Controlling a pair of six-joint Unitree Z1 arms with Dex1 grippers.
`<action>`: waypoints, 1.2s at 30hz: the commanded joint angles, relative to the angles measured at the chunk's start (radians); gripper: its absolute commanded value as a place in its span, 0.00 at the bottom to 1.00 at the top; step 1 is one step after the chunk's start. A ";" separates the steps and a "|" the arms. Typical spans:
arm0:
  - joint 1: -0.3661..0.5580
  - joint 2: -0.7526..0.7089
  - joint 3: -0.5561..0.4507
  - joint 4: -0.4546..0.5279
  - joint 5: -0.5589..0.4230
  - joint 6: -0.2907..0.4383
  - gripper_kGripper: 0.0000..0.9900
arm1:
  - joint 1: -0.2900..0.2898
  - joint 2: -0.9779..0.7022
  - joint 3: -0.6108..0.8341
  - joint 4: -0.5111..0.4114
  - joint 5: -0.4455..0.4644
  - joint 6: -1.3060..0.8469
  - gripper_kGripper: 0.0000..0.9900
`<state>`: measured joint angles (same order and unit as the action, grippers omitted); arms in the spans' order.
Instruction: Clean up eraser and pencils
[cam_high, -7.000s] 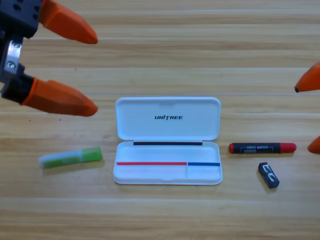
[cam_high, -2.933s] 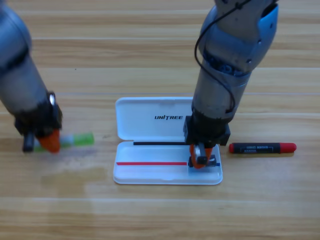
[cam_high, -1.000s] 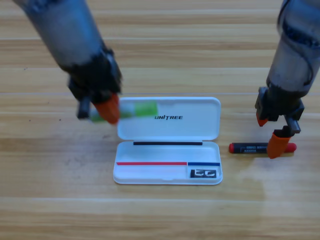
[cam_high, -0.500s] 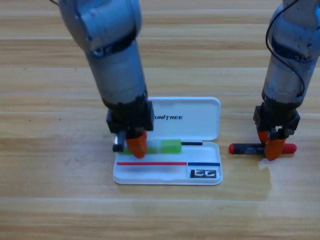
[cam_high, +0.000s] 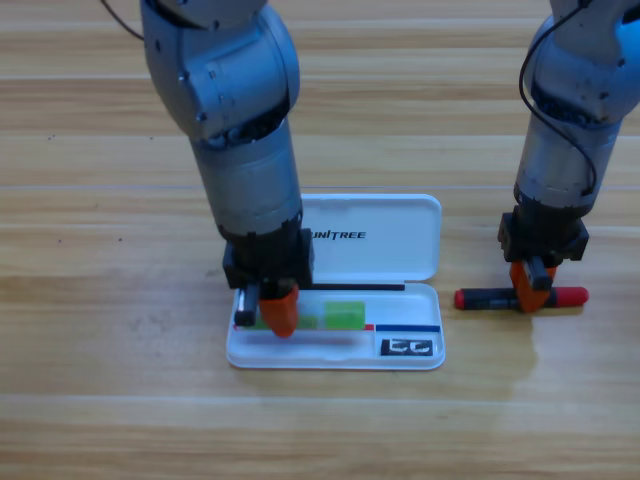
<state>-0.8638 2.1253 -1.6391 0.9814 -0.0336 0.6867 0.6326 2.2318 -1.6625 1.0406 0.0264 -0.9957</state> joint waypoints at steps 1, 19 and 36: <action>-0.023 0.050 0.045 -0.040 0.001 -0.004 0.00 | -0.027 0.045 0.027 -0.054 0.000 0.011 0.00; -0.021 0.071 0.074 -0.073 0.001 -0.003 0.00 | 0.019 -0.299 0.128 0.050 0.043 0.051 0.00; -0.021 0.059 0.087 -0.069 0.003 -0.003 0.99 | 0.104 -0.279 0.053 0.091 0.050 0.109 0.00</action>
<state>-0.8648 2.1452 -1.5760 0.9155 -0.0336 0.6867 0.6796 1.9427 -1.6011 1.1114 0.0573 -0.9003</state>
